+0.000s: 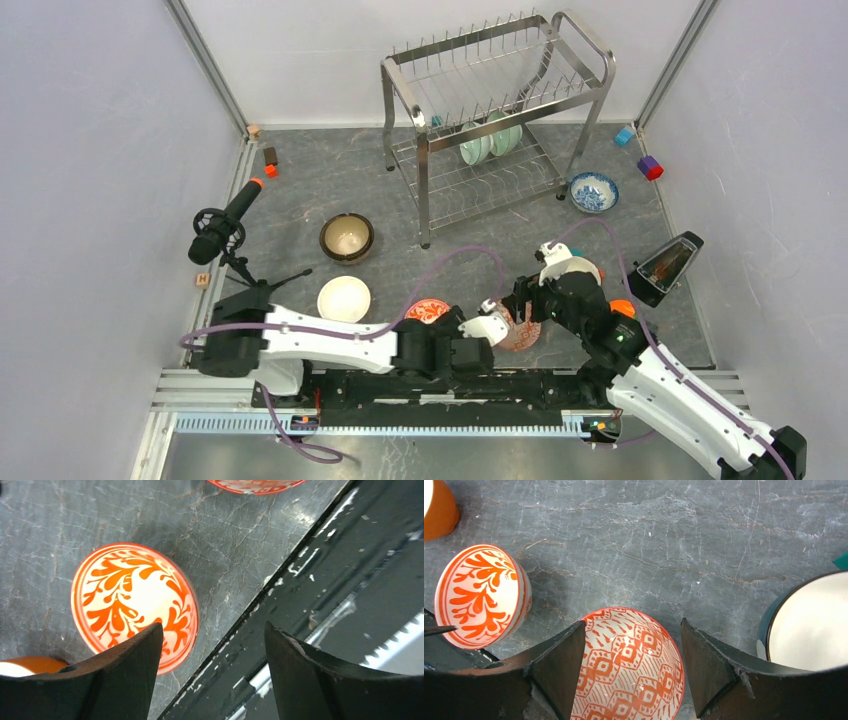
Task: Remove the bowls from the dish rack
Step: Place the bowl at the center of the board, then move the bowl to the center of the board.
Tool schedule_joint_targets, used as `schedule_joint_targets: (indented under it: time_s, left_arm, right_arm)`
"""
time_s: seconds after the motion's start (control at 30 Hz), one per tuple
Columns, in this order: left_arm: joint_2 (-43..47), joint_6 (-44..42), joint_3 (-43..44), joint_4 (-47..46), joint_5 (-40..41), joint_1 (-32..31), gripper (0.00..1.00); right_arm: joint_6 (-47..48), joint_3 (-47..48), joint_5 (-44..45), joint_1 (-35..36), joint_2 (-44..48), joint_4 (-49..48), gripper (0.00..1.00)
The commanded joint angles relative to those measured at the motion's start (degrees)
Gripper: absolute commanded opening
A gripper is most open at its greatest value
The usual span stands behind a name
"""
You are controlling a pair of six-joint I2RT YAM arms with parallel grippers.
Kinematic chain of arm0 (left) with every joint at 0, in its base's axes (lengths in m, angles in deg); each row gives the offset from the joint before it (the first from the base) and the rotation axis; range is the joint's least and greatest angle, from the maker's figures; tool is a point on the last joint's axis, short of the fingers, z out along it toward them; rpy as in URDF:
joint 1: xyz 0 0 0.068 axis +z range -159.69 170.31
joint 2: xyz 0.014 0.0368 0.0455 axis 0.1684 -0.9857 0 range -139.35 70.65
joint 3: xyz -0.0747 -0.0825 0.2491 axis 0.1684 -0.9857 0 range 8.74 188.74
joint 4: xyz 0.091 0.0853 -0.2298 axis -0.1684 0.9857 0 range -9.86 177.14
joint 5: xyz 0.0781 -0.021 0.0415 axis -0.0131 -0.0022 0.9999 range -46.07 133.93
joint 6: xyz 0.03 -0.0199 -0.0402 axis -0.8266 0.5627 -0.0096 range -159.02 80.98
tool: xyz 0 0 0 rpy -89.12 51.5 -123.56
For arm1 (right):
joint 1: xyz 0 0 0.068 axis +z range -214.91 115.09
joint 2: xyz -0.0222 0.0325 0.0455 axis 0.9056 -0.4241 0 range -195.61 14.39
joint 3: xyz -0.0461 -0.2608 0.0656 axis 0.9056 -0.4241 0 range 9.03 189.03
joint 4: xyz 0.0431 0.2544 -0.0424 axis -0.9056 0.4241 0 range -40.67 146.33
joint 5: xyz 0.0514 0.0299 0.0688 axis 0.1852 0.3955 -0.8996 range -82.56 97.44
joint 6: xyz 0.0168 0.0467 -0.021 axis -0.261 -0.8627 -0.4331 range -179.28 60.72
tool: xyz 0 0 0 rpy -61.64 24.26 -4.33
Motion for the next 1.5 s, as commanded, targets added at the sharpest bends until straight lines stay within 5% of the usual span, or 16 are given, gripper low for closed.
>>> schedule_joint_targets:
  time_s: [0.0,0.23,0.43,1.0,1.13,1.47]
  left_arm:
    - [11.89,3.44,-2.73,-2.1,2.68,-0.76,0.81]
    - [34.79,0.59,-15.82,-13.77,7.36,-0.77,0.87]
    - [49.13,0.04,-25.77,-20.67,9.14,-0.7,0.92]
    - [53.63,-0.66,-29.21,-18.0,8.44,-0.77,0.93]
    - [54.55,0.08,-30.36,-17.61,9.5,-0.76,0.92]
    - [58.03,1.01,-33.29,-17.36,10.78,-0.76,0.92]
  right_arm:
    - [3.02,5.92,-2.25,-0.15,-3.79,-1.44,0.75]
    - [4.1,12.71,-14.27,0.62,-17.35,-6.28,0.72]
    - [6.04,20.72,-6.79,10.23,-31.66,-4.68,0.73]
    - [6.71,30.26,-7.68,17.26,-52.16,-5.4,0.63]
    - [6.79,31.56,-6.46,17.49,-55.85,-3.76,0.54]
    - [5.61,32.76,-0.1,19.25,-58.3,-1.15,0.16]
